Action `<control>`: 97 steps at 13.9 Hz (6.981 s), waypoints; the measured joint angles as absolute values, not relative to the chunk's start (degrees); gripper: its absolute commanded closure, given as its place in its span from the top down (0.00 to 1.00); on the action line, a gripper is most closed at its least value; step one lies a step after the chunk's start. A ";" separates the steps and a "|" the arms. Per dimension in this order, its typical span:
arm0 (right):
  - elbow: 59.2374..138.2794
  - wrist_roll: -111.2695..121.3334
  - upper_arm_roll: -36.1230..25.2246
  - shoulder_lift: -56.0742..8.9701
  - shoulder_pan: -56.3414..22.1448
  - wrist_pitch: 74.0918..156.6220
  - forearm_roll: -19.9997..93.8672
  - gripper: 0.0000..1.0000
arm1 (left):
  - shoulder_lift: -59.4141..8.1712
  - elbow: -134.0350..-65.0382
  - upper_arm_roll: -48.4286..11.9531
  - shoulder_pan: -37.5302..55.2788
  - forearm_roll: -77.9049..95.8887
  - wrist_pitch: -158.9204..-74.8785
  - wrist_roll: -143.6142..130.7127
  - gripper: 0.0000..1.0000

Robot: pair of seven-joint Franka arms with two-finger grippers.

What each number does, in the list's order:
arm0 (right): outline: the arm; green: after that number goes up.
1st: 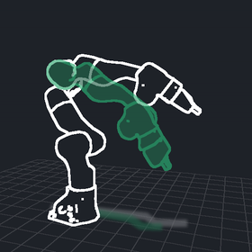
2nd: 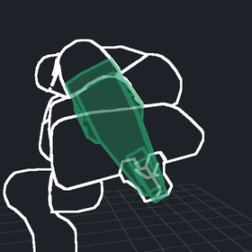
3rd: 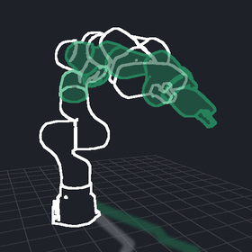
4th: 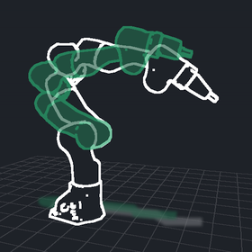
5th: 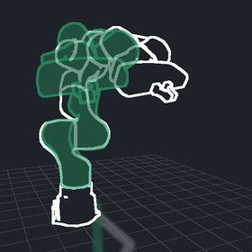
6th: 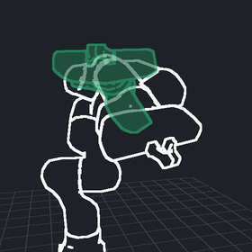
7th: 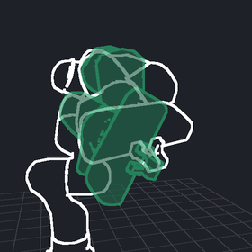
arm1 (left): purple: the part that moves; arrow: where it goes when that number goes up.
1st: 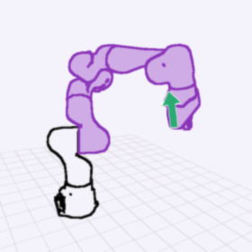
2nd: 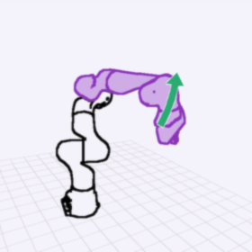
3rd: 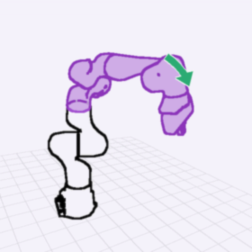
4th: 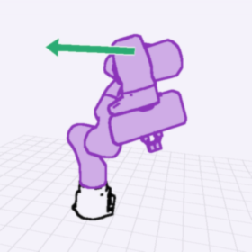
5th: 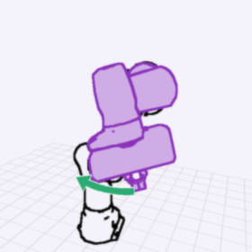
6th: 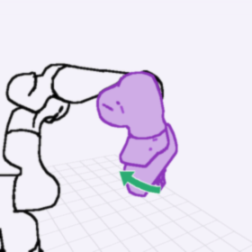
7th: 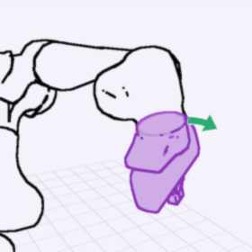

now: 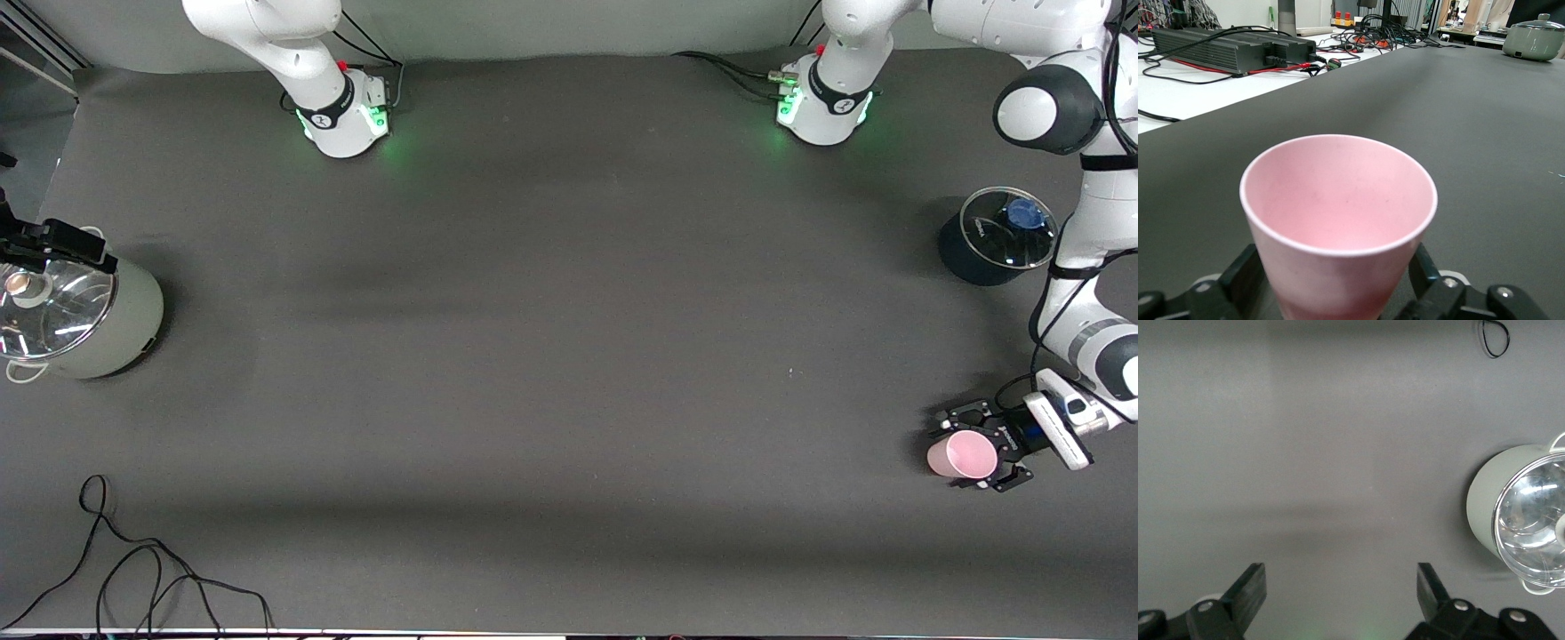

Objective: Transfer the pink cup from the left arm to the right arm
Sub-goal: 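Close the left gripper around the pink cup's side, then lift the pink cup with the left gripper toward the table's middle, then reach the open right gripper toward the cup held by the left gripper, then close the right gripper on the pink cup's rim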

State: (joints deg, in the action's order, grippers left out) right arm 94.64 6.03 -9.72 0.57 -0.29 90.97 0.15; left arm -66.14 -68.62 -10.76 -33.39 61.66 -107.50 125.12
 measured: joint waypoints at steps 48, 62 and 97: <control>87.78 -13.59 -8.49 2.40 -16.85 86.51 7.72 1.00 | -32.72 -92.38 -50.77 11.46 78.50 -197.56 84.63 0.14; 78.45 -41.46 -8.32 -9.87 -35.84 100.05 15.03 1.00 | -32.91 -91.74 -50.26 11.47 78.50 -198.01 84.57 0.14; 70.93 -31.90 -8.27 -26.87 -39.45 110.18 11.95 0.00 | -33.60 -91.83 -50.26 12.31 78.47 -199.02 84.64 0.55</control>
